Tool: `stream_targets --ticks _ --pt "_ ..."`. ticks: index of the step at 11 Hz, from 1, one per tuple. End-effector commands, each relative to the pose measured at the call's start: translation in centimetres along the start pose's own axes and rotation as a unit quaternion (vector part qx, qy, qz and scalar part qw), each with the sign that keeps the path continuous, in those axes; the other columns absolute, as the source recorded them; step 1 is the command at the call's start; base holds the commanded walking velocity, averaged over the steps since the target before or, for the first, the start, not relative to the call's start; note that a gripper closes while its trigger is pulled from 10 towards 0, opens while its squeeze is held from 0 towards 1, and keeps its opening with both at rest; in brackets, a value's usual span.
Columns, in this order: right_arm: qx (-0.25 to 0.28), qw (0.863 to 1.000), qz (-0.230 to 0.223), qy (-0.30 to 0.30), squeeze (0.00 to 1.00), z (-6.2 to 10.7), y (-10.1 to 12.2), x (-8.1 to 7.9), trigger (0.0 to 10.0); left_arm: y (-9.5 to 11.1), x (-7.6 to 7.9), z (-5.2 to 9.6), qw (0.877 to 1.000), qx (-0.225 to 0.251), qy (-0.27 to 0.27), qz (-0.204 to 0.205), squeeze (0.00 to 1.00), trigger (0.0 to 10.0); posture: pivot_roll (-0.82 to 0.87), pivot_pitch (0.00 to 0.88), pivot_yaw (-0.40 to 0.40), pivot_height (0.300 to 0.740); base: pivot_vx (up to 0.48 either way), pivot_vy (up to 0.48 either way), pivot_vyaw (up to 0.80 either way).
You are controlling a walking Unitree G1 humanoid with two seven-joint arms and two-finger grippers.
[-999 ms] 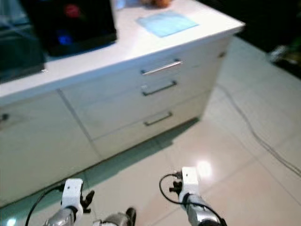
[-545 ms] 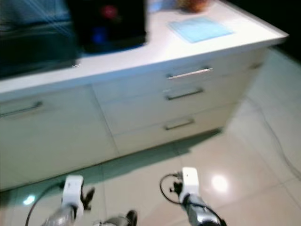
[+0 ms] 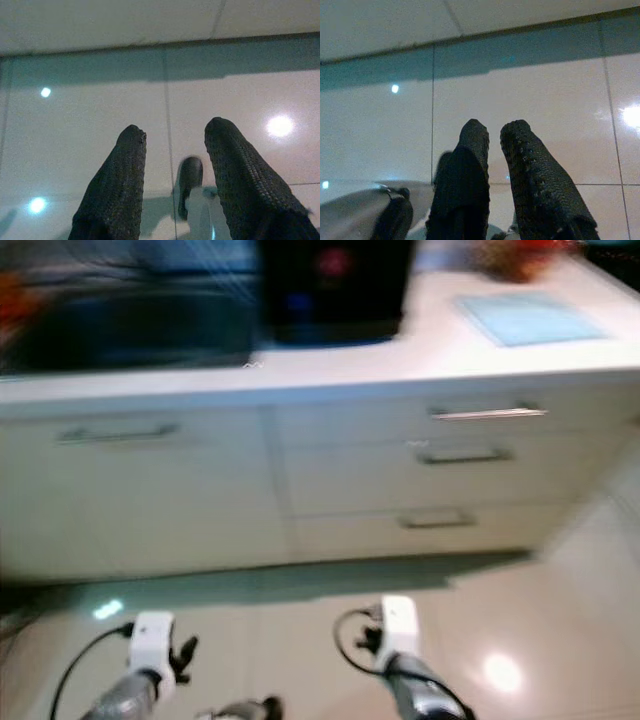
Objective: Kitchen organization
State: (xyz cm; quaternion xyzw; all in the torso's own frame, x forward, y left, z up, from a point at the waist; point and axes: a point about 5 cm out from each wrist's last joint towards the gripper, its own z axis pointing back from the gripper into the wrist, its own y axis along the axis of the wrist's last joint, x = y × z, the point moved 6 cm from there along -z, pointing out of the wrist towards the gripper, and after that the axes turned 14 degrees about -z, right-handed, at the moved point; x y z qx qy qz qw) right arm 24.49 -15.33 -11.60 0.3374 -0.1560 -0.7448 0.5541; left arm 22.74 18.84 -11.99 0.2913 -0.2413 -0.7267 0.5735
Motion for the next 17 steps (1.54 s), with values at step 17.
stream_targets --ticks 17 --pt "-0.007 1.0 -0.012 0.017 0.0 -0.2 -0.06 -0.91 10.0 -1.58 -0.35 0.29 0.999 -0.034 0.015 0.021 0.0 10.0 0.09 0.079 0.039 0.74 0.0 0.282 0.0"
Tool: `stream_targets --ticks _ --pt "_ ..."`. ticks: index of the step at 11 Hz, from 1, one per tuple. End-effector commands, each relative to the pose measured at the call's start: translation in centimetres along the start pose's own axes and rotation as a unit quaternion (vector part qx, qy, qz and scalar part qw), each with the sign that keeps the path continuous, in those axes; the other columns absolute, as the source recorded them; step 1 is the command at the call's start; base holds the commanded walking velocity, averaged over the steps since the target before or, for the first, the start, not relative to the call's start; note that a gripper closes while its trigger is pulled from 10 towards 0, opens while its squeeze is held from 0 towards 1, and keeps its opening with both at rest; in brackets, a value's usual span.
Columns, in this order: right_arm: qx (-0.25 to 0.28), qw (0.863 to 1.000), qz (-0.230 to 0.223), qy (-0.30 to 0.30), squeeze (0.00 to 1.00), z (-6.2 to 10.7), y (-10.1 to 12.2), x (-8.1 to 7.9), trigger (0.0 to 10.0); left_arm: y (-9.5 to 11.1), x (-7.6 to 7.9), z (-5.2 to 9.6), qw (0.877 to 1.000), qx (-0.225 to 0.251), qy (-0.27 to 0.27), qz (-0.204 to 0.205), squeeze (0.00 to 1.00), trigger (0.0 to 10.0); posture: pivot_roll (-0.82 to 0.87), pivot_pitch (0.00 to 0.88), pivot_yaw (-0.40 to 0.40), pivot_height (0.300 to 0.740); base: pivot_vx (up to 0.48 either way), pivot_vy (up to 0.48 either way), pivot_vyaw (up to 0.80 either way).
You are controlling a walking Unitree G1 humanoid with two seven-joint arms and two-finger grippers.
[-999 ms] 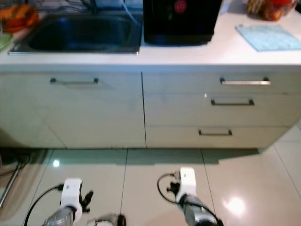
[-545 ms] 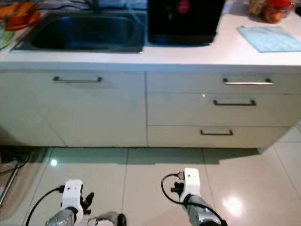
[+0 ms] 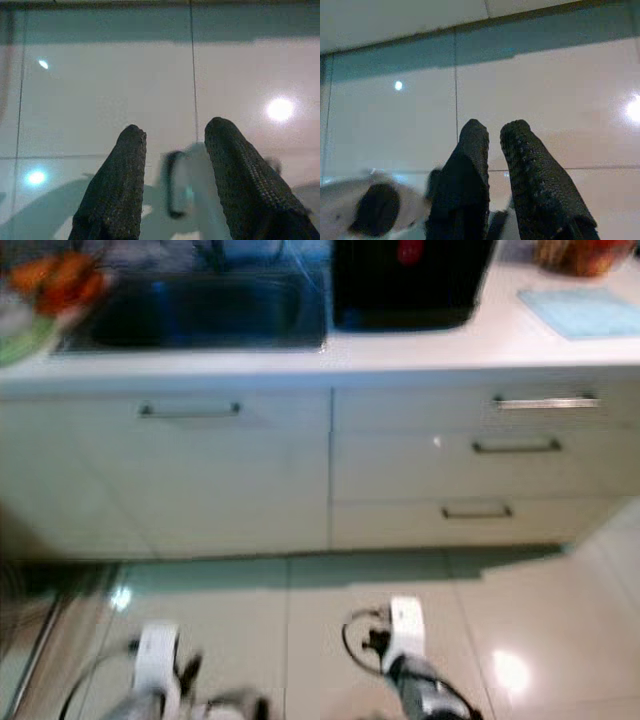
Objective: Kitchen organization
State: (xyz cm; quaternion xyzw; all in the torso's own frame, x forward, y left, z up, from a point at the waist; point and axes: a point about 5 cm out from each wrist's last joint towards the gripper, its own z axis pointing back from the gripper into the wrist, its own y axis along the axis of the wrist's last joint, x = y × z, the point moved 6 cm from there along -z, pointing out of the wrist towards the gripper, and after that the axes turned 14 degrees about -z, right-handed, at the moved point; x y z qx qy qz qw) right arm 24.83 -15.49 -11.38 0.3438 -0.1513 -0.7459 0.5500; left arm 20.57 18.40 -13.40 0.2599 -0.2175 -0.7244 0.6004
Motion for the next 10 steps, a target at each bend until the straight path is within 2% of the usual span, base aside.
stream_targets --ticks 1,7,8,10 --pt "-0.008 1.0 -0.005 0.012 0.0 -0.2 -0.5 -1.0 10.0 0.9 -1.4 -0.1 1.0 0.01 0.017 0.001 0.0 10.0 0.09 0.075 0.039 0.74 0.0 0.48 0.0" --pt "0.007 1.0 -0.004 0.021 0.0 -0.4 0.6 -1.7 10.0 1.4 -1.9 -0.2 0.999 0.016 0.027 0.007 0.0 10.0 0.09 0.073 0.041 0.74 0.0 0.48 0.0" --pt "0.009 1.0 -0.002 0.021 0.0 -0.5 0.7 -1.7 10.0 1.3 -2.0 -0.2 0.999 0.016 0.028 0.008 0.0 10.0 0.09 0.072 0.04 0.74 0.0 0.296 0.0" --pt "0.018 1.0 0.005 0.02 0.0 -0.6 1.5 -1.8 10.0 1.4 -2.2 -0.1 0.999 0.02 0.034 0.009 0.0 10.0 0.1 0.072 0.038 0.74 0.0 0.0 0.0"
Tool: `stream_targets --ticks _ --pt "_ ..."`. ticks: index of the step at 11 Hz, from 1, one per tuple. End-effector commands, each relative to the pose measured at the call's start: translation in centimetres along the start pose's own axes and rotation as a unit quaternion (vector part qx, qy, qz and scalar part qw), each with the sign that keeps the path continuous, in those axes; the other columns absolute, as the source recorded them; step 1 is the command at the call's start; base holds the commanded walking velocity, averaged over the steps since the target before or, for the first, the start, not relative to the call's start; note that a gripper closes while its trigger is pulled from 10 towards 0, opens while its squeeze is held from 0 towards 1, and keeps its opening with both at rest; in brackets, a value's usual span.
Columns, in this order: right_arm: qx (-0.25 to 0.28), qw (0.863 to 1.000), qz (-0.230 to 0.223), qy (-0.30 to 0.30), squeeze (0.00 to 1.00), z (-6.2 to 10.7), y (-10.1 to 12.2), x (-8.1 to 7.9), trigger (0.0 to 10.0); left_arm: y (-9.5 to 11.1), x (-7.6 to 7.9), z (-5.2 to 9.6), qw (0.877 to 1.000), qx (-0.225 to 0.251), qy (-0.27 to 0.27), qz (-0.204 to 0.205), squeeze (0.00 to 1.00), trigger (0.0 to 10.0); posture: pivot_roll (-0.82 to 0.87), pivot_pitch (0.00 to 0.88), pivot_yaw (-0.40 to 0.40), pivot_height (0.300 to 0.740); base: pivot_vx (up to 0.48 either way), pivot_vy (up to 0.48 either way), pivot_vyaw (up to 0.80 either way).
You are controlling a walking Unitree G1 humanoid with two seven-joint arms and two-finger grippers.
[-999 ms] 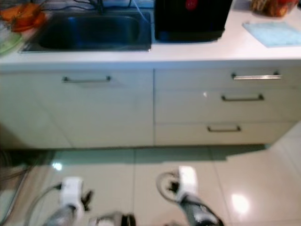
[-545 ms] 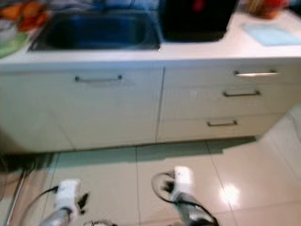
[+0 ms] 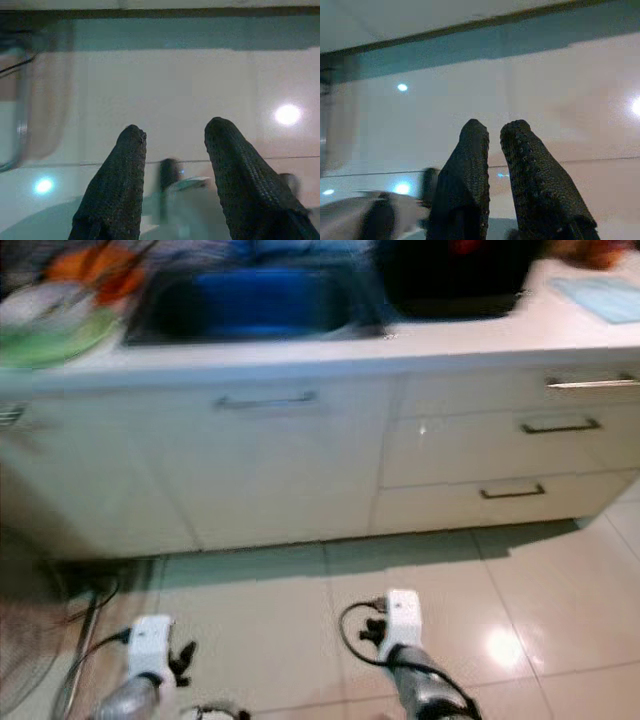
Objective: Kitchen organization
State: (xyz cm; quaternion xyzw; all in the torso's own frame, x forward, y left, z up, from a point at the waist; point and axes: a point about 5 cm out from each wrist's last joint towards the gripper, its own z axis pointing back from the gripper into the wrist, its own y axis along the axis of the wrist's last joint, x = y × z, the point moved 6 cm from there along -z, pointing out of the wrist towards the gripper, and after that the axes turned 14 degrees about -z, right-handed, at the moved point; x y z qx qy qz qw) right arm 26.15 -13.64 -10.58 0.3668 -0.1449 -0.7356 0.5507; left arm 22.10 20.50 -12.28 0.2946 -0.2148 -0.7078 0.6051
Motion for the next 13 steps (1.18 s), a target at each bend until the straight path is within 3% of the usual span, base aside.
stream_targets --ticks 1,4,7,8,9,10,13 --pt "0.017 1.0 0.01 0.003 0.0 -0.1 1.4 0.0 10.0 0.5 0.1 -0.1 1.0 0.011 0.005 0.007 0.0 10.0 0.1 0.068 0.037 0.74 0.0 0.0 0.0" --pt "0.031 0.999 0.034 0.016 0.0 -0.4 2.6 -0.7 10.0 2.2 -0.2 -0.3 0.999 0.042 0.013 0.017 0.0 10.0 0.11 0.059 0.033 0.74 0.0 0.0 0.0" --pt "0.087 0.993 0.072 0.03 0.0 -0.6 5.7 -2.3 10.0 4.3 -1.2 -0.4 0.996 0.08 0.04 0.007 0.0 10.0 0.11 0.045 0.032 0.74 0.0 0.0 0.0" --pt "0.118 0.988 0.084 0.044 0.0 -0.6 7.6 -3.3 10.0 5.4 -1.5 -0.4 0.993 0.103 0.051 0.004 0.0 10.0 0.11 0.039 0.033 0.74 0.0 0.0 0.0" --pt "0.158 0.979 0.11 0.07 0.0 -0.4 9.9 -4.8 10.0 8.0 -2.0 -0.2 0.986 0.153 0.065 -0.001 0.0 10.0 0.1 0.036 0.033 0.74 0.0 0.0 0.0" --pt "0.212 0.965 0.116 0.102 0.0 0.1 13.1 -6.6 10.0 12.3 -2.6 0.2 0.971 0.221 0.084 -0.025 0.0 10.0 0.11 0.031 0.03 0.74 0.0 0.0 0.0" --pt "0.224 0.962 0.116 0.107 0.0 0.3 13.7 -7.0 10.0 13.2 -2.7 0.4 0.968 0.236 0.087 -0.027 0.0 10.0 0.11 0.029 0.029 0.74 0.0 0.0 0.0"
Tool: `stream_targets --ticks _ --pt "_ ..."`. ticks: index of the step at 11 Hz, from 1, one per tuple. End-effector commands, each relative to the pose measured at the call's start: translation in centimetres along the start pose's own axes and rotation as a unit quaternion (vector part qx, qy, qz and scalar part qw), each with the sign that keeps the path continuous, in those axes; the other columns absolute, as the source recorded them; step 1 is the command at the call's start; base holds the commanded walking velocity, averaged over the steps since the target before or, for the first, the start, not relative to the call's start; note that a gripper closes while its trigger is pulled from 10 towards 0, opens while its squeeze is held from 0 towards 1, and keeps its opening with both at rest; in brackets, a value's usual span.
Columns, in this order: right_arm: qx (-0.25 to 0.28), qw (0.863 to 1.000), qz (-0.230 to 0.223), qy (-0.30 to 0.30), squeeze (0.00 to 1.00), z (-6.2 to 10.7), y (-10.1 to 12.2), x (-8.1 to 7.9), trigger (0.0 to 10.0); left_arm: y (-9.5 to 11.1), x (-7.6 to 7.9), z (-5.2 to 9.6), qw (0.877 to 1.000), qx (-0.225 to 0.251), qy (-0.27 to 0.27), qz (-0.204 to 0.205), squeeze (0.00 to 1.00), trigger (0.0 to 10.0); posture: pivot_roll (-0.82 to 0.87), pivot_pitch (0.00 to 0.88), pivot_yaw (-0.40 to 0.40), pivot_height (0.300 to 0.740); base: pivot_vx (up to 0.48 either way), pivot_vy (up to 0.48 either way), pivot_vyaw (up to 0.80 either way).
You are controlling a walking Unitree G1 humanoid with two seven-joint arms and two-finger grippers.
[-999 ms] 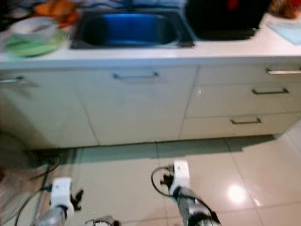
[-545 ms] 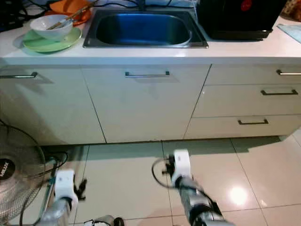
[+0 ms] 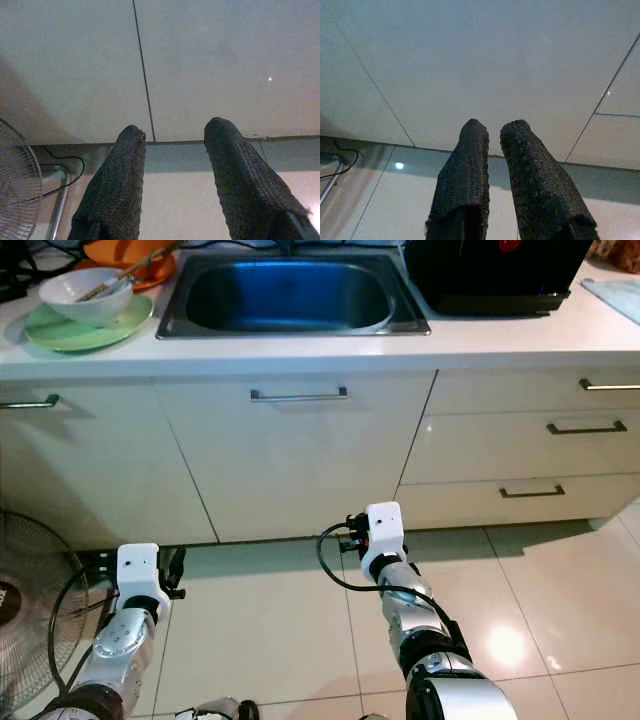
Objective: Kitchen organization
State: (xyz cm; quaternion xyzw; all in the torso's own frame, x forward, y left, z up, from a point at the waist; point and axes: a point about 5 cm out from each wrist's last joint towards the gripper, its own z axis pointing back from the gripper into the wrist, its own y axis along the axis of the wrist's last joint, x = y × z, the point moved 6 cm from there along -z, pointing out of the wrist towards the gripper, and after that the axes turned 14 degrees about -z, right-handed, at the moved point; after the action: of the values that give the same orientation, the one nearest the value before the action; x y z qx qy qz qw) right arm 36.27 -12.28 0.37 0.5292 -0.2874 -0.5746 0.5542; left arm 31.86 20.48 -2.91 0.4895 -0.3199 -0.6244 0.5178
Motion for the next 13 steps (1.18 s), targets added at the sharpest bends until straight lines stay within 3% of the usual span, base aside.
stream_targets --ticks 1,2,5,6,8,10,11,13 --pt "0.085 0.996 -0.007 0.02 0.0 -1.1 4.8 -1.4 10.0 5.8 -0.2 -1.3 0.995 0.096 0.013 -0.017 0.0 10.0 0.1 0.011 0.021 0.74 0.0 0.0 0.0" --pt "0.239 0.969 -0.021 0.066 0.0 -1.2 13.9 -4.8 10.0 18.1 0.2 -0.9 0.956 0.289 0.029 -0.034 0.0 10.0 0.11 0.004 0.018 0.74 0.0 0.0 0.0" --pt "0.313 0.944 -0.035 0.099 0.0 -0.2 19.2 -7.3 10.0 24.3 -0.1 0.6 0.929 0.369 0.037 -0.021 0.0 10.0 0.11 0.027 0.015 0.74 0.0 0.0 0.0" --pt "0.307 0.946 -0.035 0.097 0.0 -0.2 19.0 -7.2 10.0 25.1 -0.2 1.1 0.924 0.378 0.044 -0.023 0.0 10.0 0.11 0.034 0.015 0.74 0.0 0.0 0.0" --pt "0.298 0.951 -0.025 0.077 0.0 -0.2 18.3 -6.2 10.0 24.8 -0.2 1.6 0.926 0.375 0.045 -0.017 0.0 10.0 0.1 0.049 0.013 0.74 0.0 0.0 0.0" --pt "0.285 0.957 -0.001 0.049 0.0 -0.1 16.9 -4.9 10.0 22.3 -0.5 2.0 0.935 0.352 0.044 -0.002 0.0 10.0 0.1 0.053 0.014 0.74 0.0 0.0 0.0" --pt "0.291 0.956 0.004 0.043 0.0 0.1 17.2 -4.4 10.0 21.6 -0.5 2.4 0.938 0.345 0.041 -0.019 0.0 10.0 0.1 0.057 0.016 0.74 0.0 0.0 0.0" --pt "0.296 0.954 0.023 0.035 0.0 0.6 17.4 -4.0 10.0 21.5 -1.2 2.6 0.938 0.342 0.049 -0.025 0.0 10.0 0.11 0.061 0.017 0.74 0.0 0.0 0.0"
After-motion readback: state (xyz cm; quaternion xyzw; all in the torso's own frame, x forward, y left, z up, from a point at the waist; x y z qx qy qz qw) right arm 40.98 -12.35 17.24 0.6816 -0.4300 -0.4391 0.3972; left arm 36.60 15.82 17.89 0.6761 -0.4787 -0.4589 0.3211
